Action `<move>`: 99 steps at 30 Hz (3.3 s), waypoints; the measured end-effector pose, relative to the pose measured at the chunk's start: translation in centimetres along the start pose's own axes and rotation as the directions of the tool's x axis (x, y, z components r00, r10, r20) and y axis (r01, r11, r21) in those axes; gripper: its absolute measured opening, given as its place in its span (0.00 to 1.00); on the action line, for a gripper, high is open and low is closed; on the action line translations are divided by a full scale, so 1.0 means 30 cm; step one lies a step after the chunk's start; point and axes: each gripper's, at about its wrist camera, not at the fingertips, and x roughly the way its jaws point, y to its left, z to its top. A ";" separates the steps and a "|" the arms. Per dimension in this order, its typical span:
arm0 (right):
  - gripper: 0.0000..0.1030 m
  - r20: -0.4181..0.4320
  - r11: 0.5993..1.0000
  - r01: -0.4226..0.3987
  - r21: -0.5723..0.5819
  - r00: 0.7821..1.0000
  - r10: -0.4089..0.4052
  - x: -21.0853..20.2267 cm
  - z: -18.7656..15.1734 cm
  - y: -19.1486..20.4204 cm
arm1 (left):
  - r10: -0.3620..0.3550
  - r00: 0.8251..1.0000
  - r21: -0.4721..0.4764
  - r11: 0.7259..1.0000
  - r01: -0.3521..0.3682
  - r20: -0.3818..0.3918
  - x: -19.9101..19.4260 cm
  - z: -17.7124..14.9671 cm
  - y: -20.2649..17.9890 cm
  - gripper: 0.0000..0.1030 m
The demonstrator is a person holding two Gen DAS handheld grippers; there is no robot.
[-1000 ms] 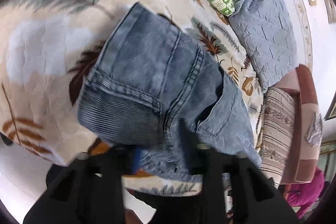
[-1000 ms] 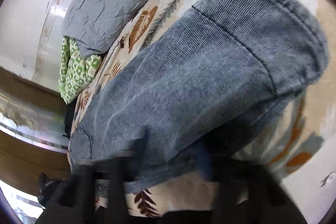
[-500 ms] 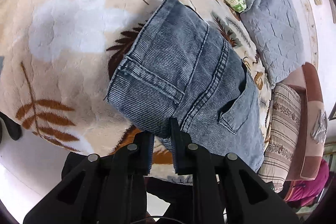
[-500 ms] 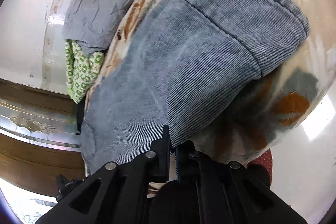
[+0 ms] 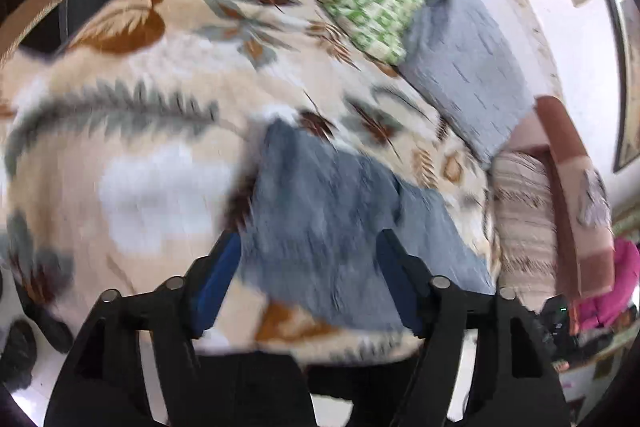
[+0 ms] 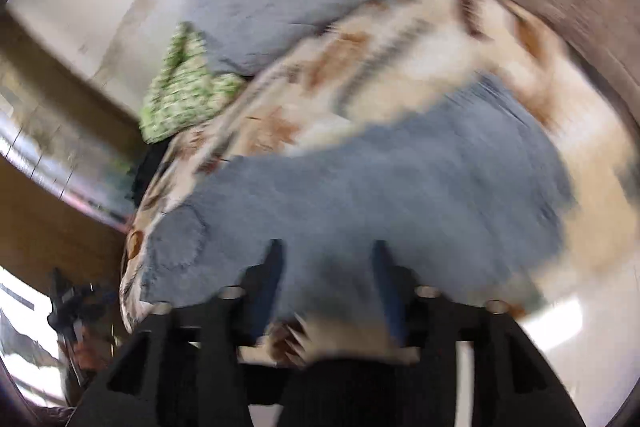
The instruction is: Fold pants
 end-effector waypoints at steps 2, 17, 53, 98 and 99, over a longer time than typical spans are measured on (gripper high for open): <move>0.61 -0.045 0.997 -0.051 -0.061 0.998 0.048 0.135 0.080 0.102 | 0.000 0.999 -0.029 1.000 -0.002 -0.052 0.083 0.074 0.028 0.68; 0.10 -0.373 0.926 -0.112 -0.359 0.927 -0.032 0.781 0.220 0.435 | -0.287 0.910 -0.173 0.954 0.244 -0.298 0.378 0.172 0.050 0.44; 0.50 0.103 0.954 0.237 0.186 0.961 -0.258 -0.015 0.070 -0.507 | -0.203 0.931 -0.177 0.972 0.154 -0.303 0.267 -0.178 -0.087 0.66; 0.58 0.087 0.906 0.274 0.323 0.945 -0.317 -0.217 -0.159 -0.459 | 0.368 0.913 0.332 0.851 -0.408 0.177 0.100 -0.314 -0.421 0.61; 0.58 0.083 0.906 0.269 0.327 0.947 -0.311 -0.214 -0.164 -0.457 | 0.370 0.910 0.336 0.847 -0.413 0.186 0.097 -0.316 -0.424 0.61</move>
